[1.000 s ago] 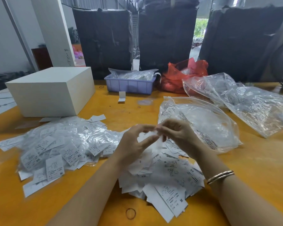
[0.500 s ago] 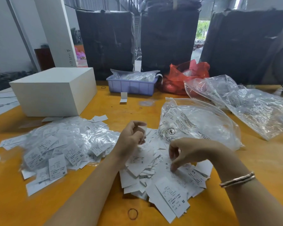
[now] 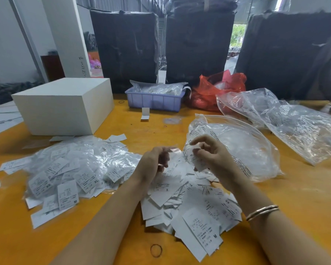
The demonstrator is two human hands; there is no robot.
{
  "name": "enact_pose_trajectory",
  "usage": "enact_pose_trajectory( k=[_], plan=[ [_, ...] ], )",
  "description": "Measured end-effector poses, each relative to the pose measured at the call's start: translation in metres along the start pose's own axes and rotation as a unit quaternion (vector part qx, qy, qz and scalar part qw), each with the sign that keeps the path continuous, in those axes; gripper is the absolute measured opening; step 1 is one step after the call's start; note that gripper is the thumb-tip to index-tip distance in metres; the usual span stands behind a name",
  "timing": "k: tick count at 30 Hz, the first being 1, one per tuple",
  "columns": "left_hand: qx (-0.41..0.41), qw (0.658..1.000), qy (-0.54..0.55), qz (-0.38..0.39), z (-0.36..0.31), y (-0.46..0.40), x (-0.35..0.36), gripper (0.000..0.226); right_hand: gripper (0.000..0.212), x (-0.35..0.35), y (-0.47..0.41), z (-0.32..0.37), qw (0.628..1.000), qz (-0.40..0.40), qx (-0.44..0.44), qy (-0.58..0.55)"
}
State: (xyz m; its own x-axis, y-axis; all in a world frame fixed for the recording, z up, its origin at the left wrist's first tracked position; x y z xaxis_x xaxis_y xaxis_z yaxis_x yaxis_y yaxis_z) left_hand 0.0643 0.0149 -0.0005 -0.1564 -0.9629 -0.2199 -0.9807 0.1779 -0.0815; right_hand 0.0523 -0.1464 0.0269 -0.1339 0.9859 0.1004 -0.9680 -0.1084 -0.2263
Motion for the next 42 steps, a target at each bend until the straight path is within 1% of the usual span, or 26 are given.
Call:
enact_pose_trajectory(
  k=[2, 3, 5, 6, 8, 9, 10, 12, 13, 15, 17, 19, 20, 21, 24, 26, 28, 29, 30, 33, 34, 35, 37, 39, 42],
  plan=[
    [0.013, 0.999, -0.034, -0.017, 0.0, 0.0, -0.002, 0.035, 0.032, 0.006, 0.0, -0.007, 0.997, -0.031, -0.019, 0.069],
    [0.023, 0.998, -0.053, -0.026, -0.001, 0.0, -0.003, 0.03, 0.032, 0.01, 0.0, -0.01, 0.994, -0.037, -0.021, 0.1],
    [0.044, 0.996, -0.072, -0.042, -0.002, -0.001, -0.005, 0.023, 0.023, 0.014, 0.0, -0.015, 0.991, -0.04, -0.008, 0.124],
    [0.05, 0.995, -0.072, -0.046, -0.002, -0.001, -0.005, 0.021, 0.029, 0.016, 0.0, -0.017, 0.991, -0.032, -0.004, 0.128],
    [0.055, 0.995, -0.071, -0.051, -0.003, -0.001, -0.005, 0.017, 0.05, 0.022, 0.001, -0.017, 0.988, -0.006, -0.024, 0.155],
    [0.059, 0.994, -0.073, -0.05, -0.004, 0.0, -0.005, 0.016, 0.052, 0.024, 0.002, -0.015, 0.985, 0.0, -0.043, 0.169],
    [0.064, 0.994, -0.076, -0.046, -0.005, 0.0, -0.004, 0.015, 0.045, 0.025, 0.003, -0.013, 0.983, -0.001, -0.066, 0.171],
    [0.077, 0.993, -0.078, -0.035, -0.008, 0.002, -0.003, 0.015, 0.024, 0.023, 0.004, -0.01, 0.984, -0.02, -0.096, 0.152],
    [0.082, 0.993, -0.076, -0.029, -0.009, 0.003, -0.002, 0.013, 0.019, 0.022, 0.004, -0.011, 0.984, -0.024, -0.1, 0.145],
    [0.088, 0.993, -0.074, -0.029, -0.01, 0.004, -0.003, 0.009, 0.013, 0.023, 0.005, -0.012, 0.984, -0.022, -0.101, 0.146],
    [0.092, 0.993, -0.071, -0.039, -0.012, 0.005, -0.005, 0.009, 0.009, 0.026, 0.005, -0.012, 0.984, -0.011, -0.099, 0.148],
    [0.089, 0.992, -0.068, -0.052, -0.012, 0.005, -0.007, 0.009, 0.004, 0.028, 0.005, -0.013, 0.989, 0.01, -0.081, 0.126],
    [0.09, 0.991, -0.076, -0.059, -0.012, 0.005, -0.008, 0.009, 0.007, 0.028, 0.005, -0.014, 0.992, 0.016, -0.07, 0.1],
    [0.093, 0.99, -0.082, -0.067, -0.013, 0.005, -0.01, 0.008, 0.015, 0.028, 0.005, -0.015, 0.995, 0.016, -0.062, 0.074],
    [0.094, 0.988, -0.076, -0.091, -0.013, 0.005, -0.014, 0.005, 0.038, 0.02, 0.005, -0.014, 0.997, -0.016, -0.07, 0.014],
    [0.098, 0.986, -0.077, -0.106, -0.013, 0.005, -0.017, 0.007, 0.039, 0.013, 0.004, -0.013, 0.995, -0.053, -0.08, -0.032],
    [0.103, 0.986, -0.068, -0.116, -0.014, 0.005, -0.018, 0.005, 0.029, 0.007, 0.002, -0.015, 0.992, -0.081, -0.073, -0.071],
    [0.108, 0.985, -0.064, -0.119, -0.015, 0.005, -0.018, 0.004, 0.025, 0.006, 0.002, -0.015, 0.991, -0.084, -0.071, -0.076],
    [0.114, 0.984, -0.064, -0.122, -0.016, 0.005, -0.018, 0.005, 0.026, 0.007, 0.002, -0.015, 0.992, -0.081, -0.071, -0.067],
    [0.109, 0.985, -0.052, -0.124, -0.014, 0.005, -0.017, 0.008, 0.052, 0.016, 0.003, -0.02, 0.998, -0.042, -0.049, -0.012],
    [0.1, 0.987, -0.035, -0.121, -0.013, 0.004, -0.018, 0.01, 0.056, 0.02, 0.004, -0.023, 0.999, -0.028, -0.032, 0.006],
    [0.09, 0.989, -0.012, -0.116, -0.011, 0.004, -0.018, 0.012, 0.054, 0.024, 0.005, -0.025, 0.999, -0.017, -0.021, 0.022],
    [0.07, 0.991, 0.049, -0.107, -0.008, 0.003, -0.019, 0.016, 0.036, 0.028, 0.005, -0.026, 0.999, -0.011, -0.018, 0.048],
    [0.061, 0.987, 0.107, -0.099, -0.007, 0.003, -0.018, 0.02, 0.024, 0.03, 0.006, -0.025, 0.998, -0.011, -0.012, 0.053],
    [0.056, 0.977, 0.185, -0.088, -0.006, 0.004, -0.017, 0.026, 0.014, 0.037, 0.008, -0.027, 0.998, 0.042, 0.01, 0.046]
  ],
)
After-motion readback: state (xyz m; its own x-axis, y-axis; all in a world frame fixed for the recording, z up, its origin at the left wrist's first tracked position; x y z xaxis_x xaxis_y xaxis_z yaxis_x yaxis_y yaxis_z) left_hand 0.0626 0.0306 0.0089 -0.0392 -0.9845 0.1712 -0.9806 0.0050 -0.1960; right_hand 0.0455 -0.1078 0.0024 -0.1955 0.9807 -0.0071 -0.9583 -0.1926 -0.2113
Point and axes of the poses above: each hand's wrist, its own y-axis away from the middle knuckle, its own x-axis out of the palm, z = x × y, the point moved 6 cm from there along -y, towards the middle knuckle, and after that the axes turned 14 degrees about -y, right-handed, at the moved point
